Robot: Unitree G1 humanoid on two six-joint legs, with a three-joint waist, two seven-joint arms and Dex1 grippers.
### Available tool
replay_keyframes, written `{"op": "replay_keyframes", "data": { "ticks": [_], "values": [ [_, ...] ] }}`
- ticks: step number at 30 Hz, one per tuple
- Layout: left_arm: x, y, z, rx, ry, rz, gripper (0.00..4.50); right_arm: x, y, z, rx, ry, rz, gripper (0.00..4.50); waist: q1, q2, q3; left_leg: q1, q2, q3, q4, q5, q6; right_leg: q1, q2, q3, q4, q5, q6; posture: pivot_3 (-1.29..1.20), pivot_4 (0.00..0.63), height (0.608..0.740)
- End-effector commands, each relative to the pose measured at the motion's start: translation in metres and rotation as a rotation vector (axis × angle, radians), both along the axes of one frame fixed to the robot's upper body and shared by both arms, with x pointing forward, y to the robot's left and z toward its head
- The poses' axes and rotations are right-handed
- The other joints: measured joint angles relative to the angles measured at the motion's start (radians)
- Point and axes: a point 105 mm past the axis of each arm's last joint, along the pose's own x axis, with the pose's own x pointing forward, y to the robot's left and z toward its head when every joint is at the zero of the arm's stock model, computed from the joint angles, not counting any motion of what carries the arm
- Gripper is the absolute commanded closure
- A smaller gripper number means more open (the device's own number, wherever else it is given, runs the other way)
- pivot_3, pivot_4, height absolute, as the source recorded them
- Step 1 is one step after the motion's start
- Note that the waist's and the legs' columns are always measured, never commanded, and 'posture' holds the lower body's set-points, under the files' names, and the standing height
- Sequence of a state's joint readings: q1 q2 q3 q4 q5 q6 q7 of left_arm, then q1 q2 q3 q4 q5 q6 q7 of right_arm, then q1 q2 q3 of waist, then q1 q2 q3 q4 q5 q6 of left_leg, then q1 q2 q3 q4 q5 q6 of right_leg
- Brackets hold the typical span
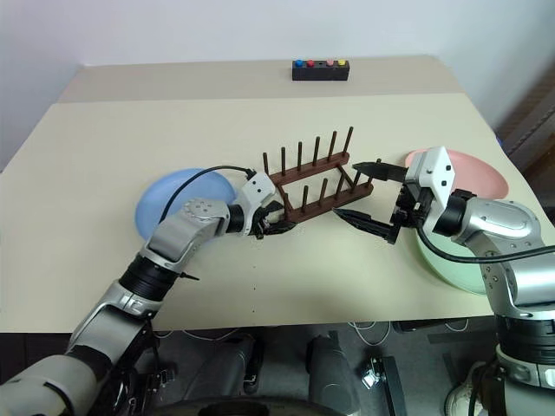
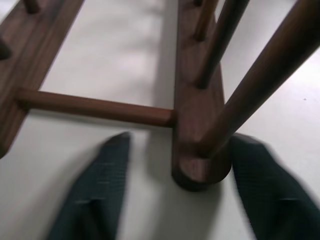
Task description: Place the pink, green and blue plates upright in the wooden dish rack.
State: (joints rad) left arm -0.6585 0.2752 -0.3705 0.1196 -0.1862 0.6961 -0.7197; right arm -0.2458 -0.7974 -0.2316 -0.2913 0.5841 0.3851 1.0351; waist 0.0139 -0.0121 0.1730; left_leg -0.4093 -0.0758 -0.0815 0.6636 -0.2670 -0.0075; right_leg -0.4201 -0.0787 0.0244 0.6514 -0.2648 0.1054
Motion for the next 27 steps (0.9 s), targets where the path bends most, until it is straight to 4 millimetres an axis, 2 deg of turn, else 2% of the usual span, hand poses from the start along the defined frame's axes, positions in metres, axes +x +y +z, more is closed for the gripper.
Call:
{"op": "replay_keyframes", "data": {
  "ticks": [1, 2, 5, 8, 11, 18, 21, 23, 25, 27],
  "values": [
    [0.003, 0.003, 0.012, -0.019, -0.027, 0.000, 3.30, -0.001, 0.004, 0.012, 0.010, -0.063, 0.016, 0.00, -0.001, 0.000, 0.000, 0.000, 0.000, 0.000, 0.000, 0.000, 0.000, 0.000, 0.000, 0.000, 0.000, 0.000, 0.000, 0.00, 0.150, 0.740],
    [0.006, 0.005, 0.014, -0.022, -0.037, 0.006, 3.70, 0.000, 0.004, 0.013, 0.012, -0.067, 0.015, 0.00, -0.001, 0.000, 0.000, 0.000, 0.000, 0.000, 0.000, 0.000, 0.000, 0.000, 0.000, 0.000, 0.000, 0.000, 0.000, 0.00, 0.150, 0.740],
    [0.012, 0.004, 0.028, -0.088, -0.059, -0.002, 3.72, 0.000, 0.002, 0.015, 0.018, -0.076, 0.011, 0.00, -0.001, 0.000, 0.000, 0.000, 0.000, 0.000, 0.000, 0.000, 0.000, 0.000, 0.000, 0.000, 0.000, 0.000, 0.000, 0.00, 0.150, 0.740],
    [0.003, -0.007, 0.043, -0.127, -0.104, -0.157, 3.72, -0.001, 0.000, 0.014, 0.016, -0.074, 0.013, 0.00, 0.000, 0.000, 0.000, 0.000, 0.000, 0.000, 0.000, 0.000, 0.000, 0.000, 0.000, 0.000, 0.000, 0.000, 0.000, 0.00, 0.150, 0.740],
    [0.005, 0.001, 0.033, 0.030, -0.184, -0.260, 3.72, -0.001, -0.001, 0.015, 0.011, -0.075, 0.012, 0.00, 0.000, 0.000, 0.000, 0.000, 0.000, 0.000, 0.000, 0.000, -0.001, 0.000, 0.000, 0.000, 0.000, 0.000, 0.000, 0.00, 0.150, 0.740],
    [0.021, 0.020, 0.021, 0.155, -0.240, -0.332, 3.72, -0.007, -0.006, 0.014, 0.001, -0.065, 0.012, 0.00, 0.000, 0.000, 0.000, 0.000, 0.000, 0.000, 0.000, 0.000, 0.000, 0.000, 0.000, 0.000, 0.000, 0.000, 0.000, 0.00, 0.150, 0.740],
    [0.015, 0.015, 0.015, 0.130, -0.207, -0.408, 3.72, -0.013, -0.008, 0.012, -0.001, -0.055, 0.020, 0.00, 0.001, 0.000, 0.000, 0.000, 0.000, 0.000, 0.000, 0.000, 0.000, 0.000, 0.000, 0.000, 0.000, 0.000, 0.000, 0.00, 0.150, 0.740],
    [0.016, 0.013, 0.009, 0.165, -0.264, -0.433, 3.72, -0.016, -0.007, 0.011, 0.001, -0.048, 0.026, 0.00, 0.000, 0.000, 0.000, 0.000, 0.000, 0.000, 0.000, 0.000, 0.000, 0.000, 0.000, 0.000, 0.000, 0.000, 0.000, 0.00, 0.150, 0.740],
    [0.017, 0.011, 0.007, 0.140, -0.242, -0.432, 3.72, -0.016, -0.005, 0.010, 0.004, -0.043, 0.030, 0.00, 0.000, 0.000, 0.000, 0.000, 0.000, 0.000, 0.000, 0.000, 0.000, 0.000, 0.000, 0.000, 0.000, 0.000, 0.000, 0.00, 0.150, 0.740],
    [0.018, 0.011, 0.007, 0.116, -0.203, -0.420, 2.67, -0.016, -0.003, 0.010, 0.008, -0.043, 0.031, 0.00, 0.001, 0.000, 0.000, 0.000, 0.000, 0.000, 0.000, 0.000, 0.000, 0.000, 0.000, 0.000, 0.000, 0.000, 0.000, 0.00, 0.150, 0.740]
  ]
}}
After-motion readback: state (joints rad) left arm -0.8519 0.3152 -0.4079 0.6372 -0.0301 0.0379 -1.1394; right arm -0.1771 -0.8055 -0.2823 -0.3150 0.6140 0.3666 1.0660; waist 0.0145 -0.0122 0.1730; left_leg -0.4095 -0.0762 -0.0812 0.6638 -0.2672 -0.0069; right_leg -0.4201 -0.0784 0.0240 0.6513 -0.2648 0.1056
